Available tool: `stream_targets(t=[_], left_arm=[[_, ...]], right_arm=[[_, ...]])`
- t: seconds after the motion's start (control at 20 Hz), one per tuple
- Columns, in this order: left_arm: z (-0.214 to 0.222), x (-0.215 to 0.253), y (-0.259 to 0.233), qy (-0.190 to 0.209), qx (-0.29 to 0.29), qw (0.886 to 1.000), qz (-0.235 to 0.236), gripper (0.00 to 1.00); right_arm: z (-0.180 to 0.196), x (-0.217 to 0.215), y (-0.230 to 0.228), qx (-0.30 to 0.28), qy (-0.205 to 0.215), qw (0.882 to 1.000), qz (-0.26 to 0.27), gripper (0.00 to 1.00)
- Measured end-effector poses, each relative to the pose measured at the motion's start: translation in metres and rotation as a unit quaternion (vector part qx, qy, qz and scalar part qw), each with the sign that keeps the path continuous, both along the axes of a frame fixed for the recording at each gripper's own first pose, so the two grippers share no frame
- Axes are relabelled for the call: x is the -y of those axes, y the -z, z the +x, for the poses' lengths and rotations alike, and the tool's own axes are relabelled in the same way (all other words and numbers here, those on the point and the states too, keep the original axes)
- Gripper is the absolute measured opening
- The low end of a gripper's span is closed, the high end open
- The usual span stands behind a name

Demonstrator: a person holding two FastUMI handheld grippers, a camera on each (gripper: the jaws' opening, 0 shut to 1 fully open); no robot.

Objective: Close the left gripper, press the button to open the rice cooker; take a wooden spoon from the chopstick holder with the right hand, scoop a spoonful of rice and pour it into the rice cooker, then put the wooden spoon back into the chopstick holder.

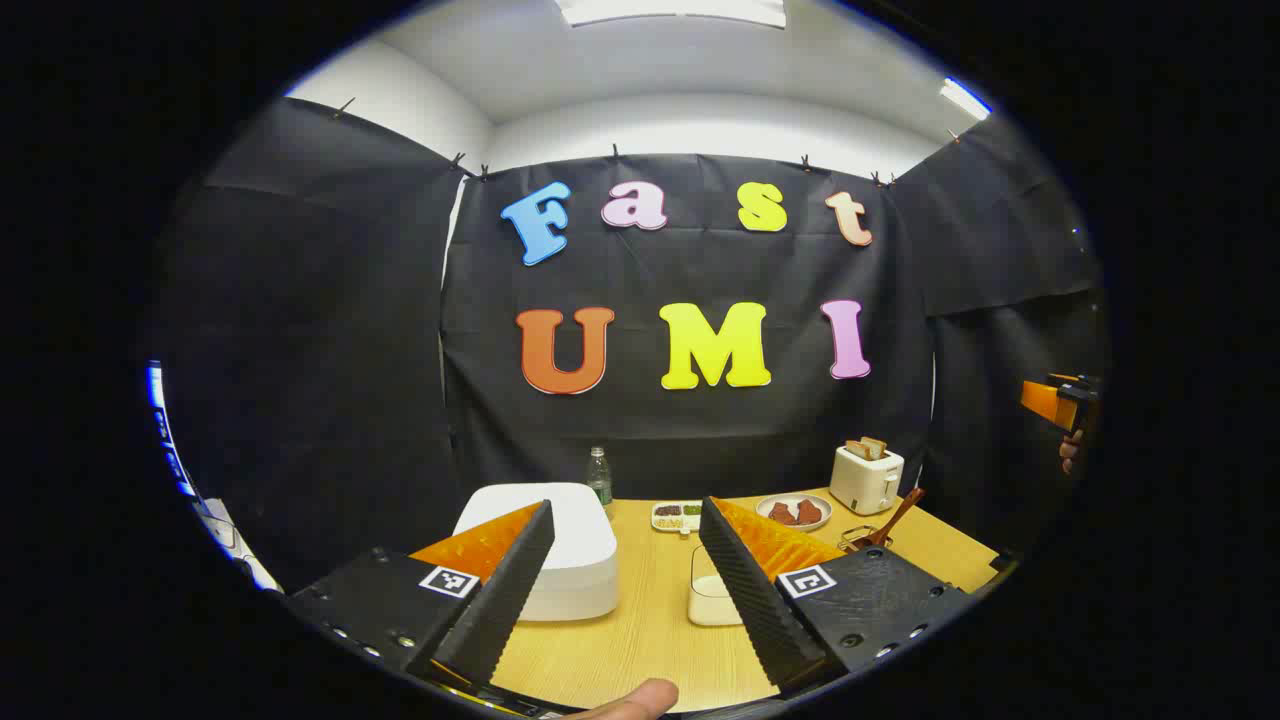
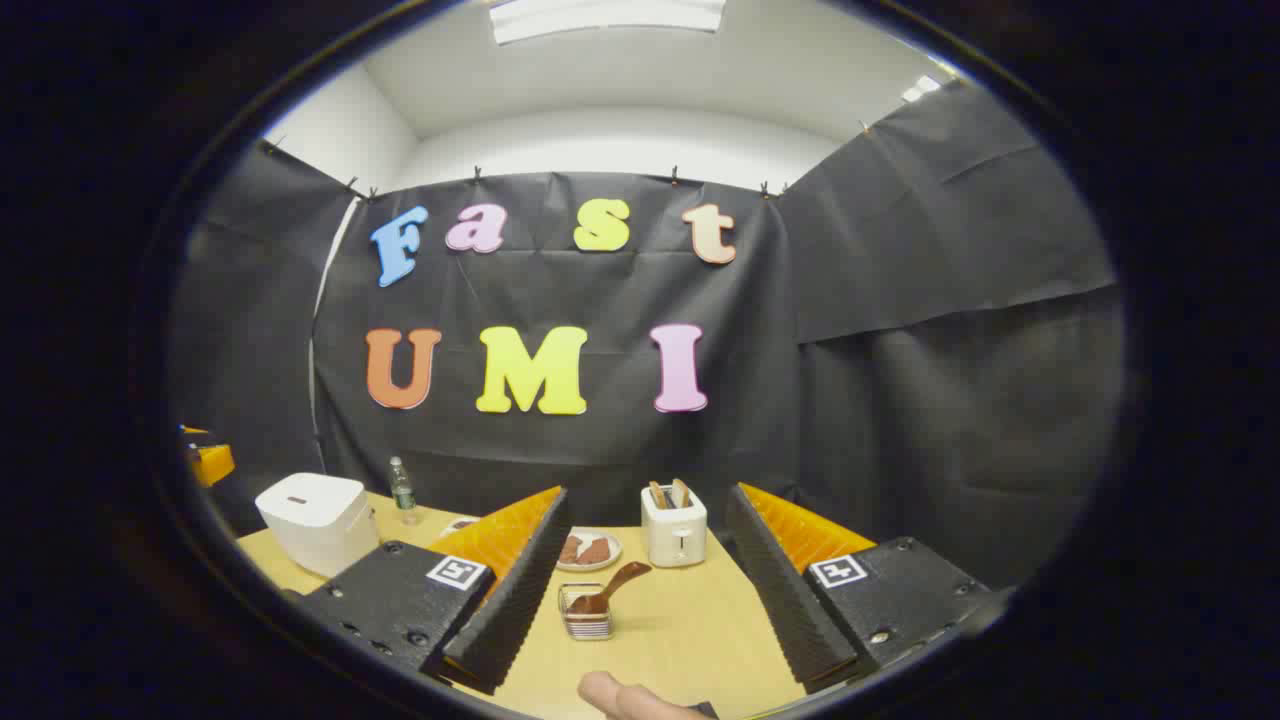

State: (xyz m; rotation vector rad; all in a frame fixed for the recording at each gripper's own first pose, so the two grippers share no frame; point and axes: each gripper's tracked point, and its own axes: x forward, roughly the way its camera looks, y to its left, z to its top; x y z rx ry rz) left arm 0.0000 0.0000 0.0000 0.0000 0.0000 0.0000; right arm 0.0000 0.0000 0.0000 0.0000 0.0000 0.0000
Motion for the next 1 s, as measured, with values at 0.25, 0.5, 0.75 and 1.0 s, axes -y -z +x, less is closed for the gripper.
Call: stream_targets(t=[0.25, 0.5, 0.75, 1.0], left_arm=[[0.004, 0.008, 0.007, 0.010, -0.008, 1.000, 0.000, 0.94], [0.000, 0.014, 0.003, 0.043, 0.004, 0.999, -0.015, 0.94], [0.002, -0.001, 0.000, 0.028, 0.011, 1.000, -0.003, 0.94], [0.023, -0.026, 0.009, 0.003, -0.003, 1.000, -0.017, 0.94]], right_arm=[[-0.008, 0.011, -0.001, 0.008, 0.003, 1.000, -0.003, 1.00], [-0.016, 0.016, -0.002, 0.017, 0.001, 1.000, -0.003, 1.00], [-0.017, 0.016, 0.002, 0.019, 0.002, 1.000, -0.002, 1.00], [-0.018, 0.014, 0.010, 0.026, -0.012, 1.000, -0.009, 1.00]])
